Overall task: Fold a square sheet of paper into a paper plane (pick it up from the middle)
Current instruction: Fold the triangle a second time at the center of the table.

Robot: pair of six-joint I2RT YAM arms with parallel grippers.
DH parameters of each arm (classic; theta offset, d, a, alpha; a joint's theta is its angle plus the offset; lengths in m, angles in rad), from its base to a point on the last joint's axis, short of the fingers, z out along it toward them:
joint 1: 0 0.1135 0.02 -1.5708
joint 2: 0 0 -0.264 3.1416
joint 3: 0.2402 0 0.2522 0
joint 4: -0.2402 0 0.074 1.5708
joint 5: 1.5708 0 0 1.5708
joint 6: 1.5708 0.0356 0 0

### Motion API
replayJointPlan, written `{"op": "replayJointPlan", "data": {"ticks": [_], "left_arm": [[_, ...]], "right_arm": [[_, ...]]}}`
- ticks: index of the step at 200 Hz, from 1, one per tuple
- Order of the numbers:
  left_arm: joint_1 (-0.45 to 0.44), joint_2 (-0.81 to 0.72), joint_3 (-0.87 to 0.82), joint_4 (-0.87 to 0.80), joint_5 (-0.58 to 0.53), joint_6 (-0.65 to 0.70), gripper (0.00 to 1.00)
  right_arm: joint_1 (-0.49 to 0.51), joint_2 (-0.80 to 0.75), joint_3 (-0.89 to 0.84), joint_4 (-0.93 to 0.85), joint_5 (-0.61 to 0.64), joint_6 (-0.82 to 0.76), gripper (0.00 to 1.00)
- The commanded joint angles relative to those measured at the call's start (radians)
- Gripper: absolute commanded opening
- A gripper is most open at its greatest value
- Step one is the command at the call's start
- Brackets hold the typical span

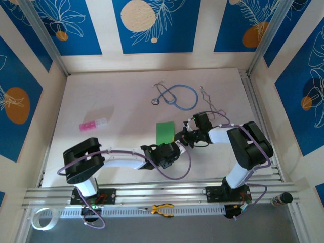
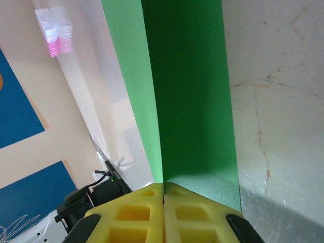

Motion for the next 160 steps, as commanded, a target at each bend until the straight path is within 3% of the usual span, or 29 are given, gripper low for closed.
{"op": "replayJointPlan", "data": {"ticks": [1,37,91,131,160], "left_arm": [[-0.007,0.009,0.019,-0.005,-0.01,0.01,0.33],[-0.006,0.005,0.016,-0.009,-0.015,0.003,0.25],[-0.001,0.003,0.016,-0.011,-0.002,-0.021,0.0],[0.018,-0.009,0.011,-0.012,0.047,-0.05,0.0],[0.067,-0.052,-0.01,0.0,0.171,-0.111,0.0]], "right_arm": [[-0.002,-0.005,0.017,-0.028,-0.014,0.006,0.08],[-0.004,-0.01,0.017,-0.031,-0.012,0.004,0.08],[-0.005,-0.019,0.015,-0.031,-0.01,0.002,0.08],[-0.011,-0.025,0.01,-0.032,-0.009,0.001,0.09],[-0.03,-0.068,-0.006,-0.067,0.03,-0.011,0.16]]}}
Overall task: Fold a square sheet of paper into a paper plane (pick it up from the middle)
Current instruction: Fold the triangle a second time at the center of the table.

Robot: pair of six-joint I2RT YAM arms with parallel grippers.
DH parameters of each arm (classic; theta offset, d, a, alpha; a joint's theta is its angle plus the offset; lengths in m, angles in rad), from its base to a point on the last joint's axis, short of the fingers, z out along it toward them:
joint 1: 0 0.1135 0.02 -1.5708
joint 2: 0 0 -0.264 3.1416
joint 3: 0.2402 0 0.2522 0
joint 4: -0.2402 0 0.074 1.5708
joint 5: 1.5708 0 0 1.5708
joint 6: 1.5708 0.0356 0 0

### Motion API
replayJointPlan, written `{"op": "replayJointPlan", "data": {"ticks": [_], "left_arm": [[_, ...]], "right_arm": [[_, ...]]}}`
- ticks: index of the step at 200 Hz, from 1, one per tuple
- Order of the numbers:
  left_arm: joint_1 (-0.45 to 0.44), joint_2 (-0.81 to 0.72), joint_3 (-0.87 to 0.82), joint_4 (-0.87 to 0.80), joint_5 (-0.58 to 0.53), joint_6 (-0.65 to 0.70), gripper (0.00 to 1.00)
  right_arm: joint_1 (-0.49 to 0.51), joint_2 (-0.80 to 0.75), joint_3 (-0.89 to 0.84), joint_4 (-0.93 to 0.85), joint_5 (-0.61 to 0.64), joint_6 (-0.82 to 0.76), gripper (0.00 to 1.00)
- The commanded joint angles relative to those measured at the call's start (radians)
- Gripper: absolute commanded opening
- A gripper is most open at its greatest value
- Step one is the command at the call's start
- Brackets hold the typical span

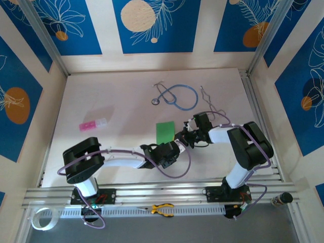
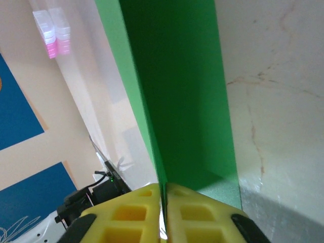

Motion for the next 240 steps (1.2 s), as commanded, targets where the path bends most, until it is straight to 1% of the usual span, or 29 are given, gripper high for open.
{"op": "replayJointPlan", "data": {"ticks": [1,21,44,54,72,91,131,161,188,210,240], "left_arm": [[0.041,-0.052,-0.01,0.0,0.126,-0.066,0.0],[0.094,-0.081,-0.027,0.02,0.251,-0.12,0.0],[0.148,-0.092,-0.038,0.037,0.389,-0.166,0.0],[0.167,-0.092,-0.04,0.044,0.433,-0.181,0.0],[0.195,-0.087,-0.041,0.059,0.517,-0.206,0.0],[0.223,-0.081,-0.046,0.079,0.58,-0.233,0.0],[0.269,-0.086,-0.064,0.122,0.643,-0.278,0.0],[0.293,-0.085,-0.075,0.141,0.665,-0.305,0.0],[0.304,-0.08,-0.083,0.148,0.668,-0.321,0.0],[0.308,-0.077,-0.084,0.148,0.668,-0.326,0.0],[0.31,-0.068,-0.081,0.151,0.676,-0.338,0.0]], "right_arm": [[-0.024,-0.06,-0.007,-0.05,0.024,-0.011,0.16],[-0.051,-0.106,-0.027,-0.075,0.046,-0.017,0.23],[-0.084,-0.178,-0.061,-0.102,0.079,-0.017,0.35],[-0.092,-0.21,-0.074,-0.116,0.095,-0.02,0.38],[-0.104,-0.262,-0.088,-0.14,0.107,-0.025,0.39],[-0.106,-0.299,-0.095,-0.168,0.108,-0.037,0.39],[-0.09,-0.328,-0.119,-0.174,0.085,-0.039,0.3],[-0.033,-0.341,-0.141,-0.184,0.108,-0.036,0.22],[0.025,-0.347,-0.152,-0.199,0.143,-0.037,0.11],[0.068,-0.342,-0.155,-0.208,0.18,-0.039,0.08],[0.104,-0.297,-0.137,-0.192,0.172,-0.04,0.04]]}}
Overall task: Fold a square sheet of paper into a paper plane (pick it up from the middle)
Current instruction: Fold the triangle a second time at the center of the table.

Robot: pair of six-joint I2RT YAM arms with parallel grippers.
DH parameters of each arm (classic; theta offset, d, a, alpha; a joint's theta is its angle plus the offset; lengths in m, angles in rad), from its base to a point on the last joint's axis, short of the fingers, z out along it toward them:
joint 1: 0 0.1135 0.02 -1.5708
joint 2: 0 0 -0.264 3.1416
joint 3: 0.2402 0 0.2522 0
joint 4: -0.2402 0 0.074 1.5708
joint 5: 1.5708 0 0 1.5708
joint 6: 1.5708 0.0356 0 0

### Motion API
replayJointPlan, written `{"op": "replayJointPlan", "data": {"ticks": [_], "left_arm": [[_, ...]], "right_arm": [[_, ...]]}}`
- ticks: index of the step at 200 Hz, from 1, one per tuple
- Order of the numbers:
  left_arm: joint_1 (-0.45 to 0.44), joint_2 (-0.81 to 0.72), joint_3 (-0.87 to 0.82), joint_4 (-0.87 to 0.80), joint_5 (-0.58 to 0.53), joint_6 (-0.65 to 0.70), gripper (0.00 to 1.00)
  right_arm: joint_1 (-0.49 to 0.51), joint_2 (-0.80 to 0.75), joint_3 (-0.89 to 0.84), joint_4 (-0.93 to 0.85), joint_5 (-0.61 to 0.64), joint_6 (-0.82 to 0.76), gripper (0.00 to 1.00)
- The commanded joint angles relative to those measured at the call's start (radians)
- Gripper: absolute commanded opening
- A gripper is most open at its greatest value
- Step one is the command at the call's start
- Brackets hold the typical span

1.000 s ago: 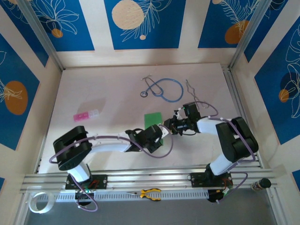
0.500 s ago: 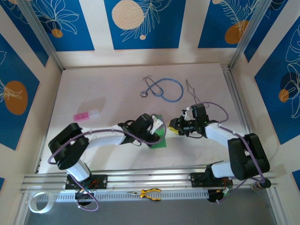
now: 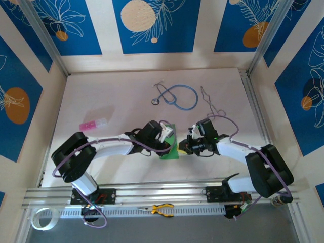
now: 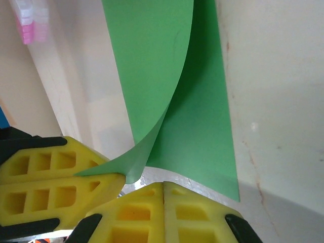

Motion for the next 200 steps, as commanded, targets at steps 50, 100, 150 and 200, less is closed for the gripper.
{"op": "replayJointPlan", "data": {"ticks": [50,100,150,200], "left_arm": [[0.017,0.011,-0.005,0.015,0.037,-0.023,0.0],[0.031,0.018,-0.007,0.022,0.051,-0.037,0.0],[0.056,0.04,0.0,0.038,0.101,-0.054,0.0],[0.09,0.057,-0.007,0.053,0.106,-0.072,0.0]], "right_arm": [[0.061,0.113,0.029,0.043,0.007,0.009,0.04],[0.075,0.173,0.058,0.001,0.055,-0.007,0.04],[0.073,0.239,0.074,-0.108,0.142,-0.066,0.04],[0.051,0.235,0.089,-0.146,0.157,-0.094,0.04]]}}
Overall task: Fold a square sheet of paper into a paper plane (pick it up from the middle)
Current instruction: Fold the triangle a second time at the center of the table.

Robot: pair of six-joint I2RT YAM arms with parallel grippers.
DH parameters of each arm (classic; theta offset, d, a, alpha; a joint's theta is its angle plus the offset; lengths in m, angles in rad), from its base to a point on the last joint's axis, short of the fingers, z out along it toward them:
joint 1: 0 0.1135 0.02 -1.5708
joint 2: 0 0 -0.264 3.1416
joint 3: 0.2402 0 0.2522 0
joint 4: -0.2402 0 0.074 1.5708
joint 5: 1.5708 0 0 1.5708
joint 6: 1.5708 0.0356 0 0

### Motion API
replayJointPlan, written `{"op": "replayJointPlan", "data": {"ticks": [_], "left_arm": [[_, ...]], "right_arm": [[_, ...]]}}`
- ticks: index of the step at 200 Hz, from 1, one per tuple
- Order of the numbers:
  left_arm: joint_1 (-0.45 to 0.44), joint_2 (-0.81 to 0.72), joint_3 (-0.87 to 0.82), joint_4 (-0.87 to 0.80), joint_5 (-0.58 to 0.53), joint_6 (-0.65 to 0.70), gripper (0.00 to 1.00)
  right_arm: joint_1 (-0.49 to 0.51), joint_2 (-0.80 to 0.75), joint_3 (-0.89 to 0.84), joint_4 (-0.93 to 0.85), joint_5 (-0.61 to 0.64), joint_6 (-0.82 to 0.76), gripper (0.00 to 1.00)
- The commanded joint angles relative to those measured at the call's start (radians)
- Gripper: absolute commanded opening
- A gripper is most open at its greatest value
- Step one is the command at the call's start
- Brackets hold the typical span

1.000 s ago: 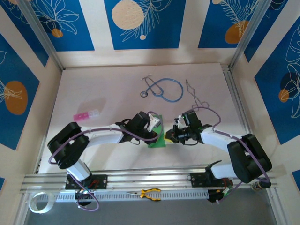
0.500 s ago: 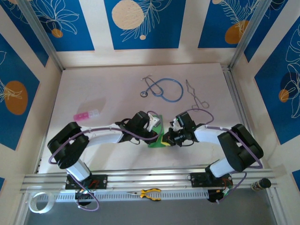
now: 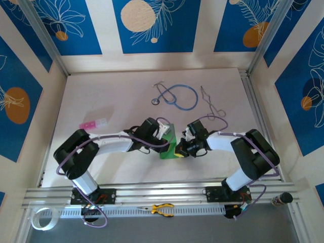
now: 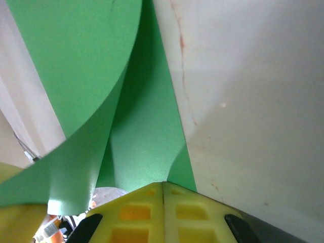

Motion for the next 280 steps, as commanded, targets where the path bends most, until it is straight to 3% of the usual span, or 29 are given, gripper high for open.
{"op": "replayJointPlan", "data": {"ticks": [1,178,226,280], "left_arm": [[0.024,0.017,-0.007,0.028,0.028,-0.02,0.0],[0.03,0.055,-0.02,0.095,0.069,-0.082,0.0],[0.029,0.054,-0.018,0.103,0.075,-0.089,0.0],[0.031,0.028,-0.017,0.077,0.024,-0.077,0.0]], "right_arm": [[-0.015,0.021,0.003,-0.102,0.08,-0.032,0.04],[0.007,0.031,0.077,0.036,-0.053,0.029,0.06],[0.008,0.073,0.075,0.078,-0.033,0.044,0.06],[0.007,0.096,0.042,-0.013,0.037,-0.031,0.05]]}}
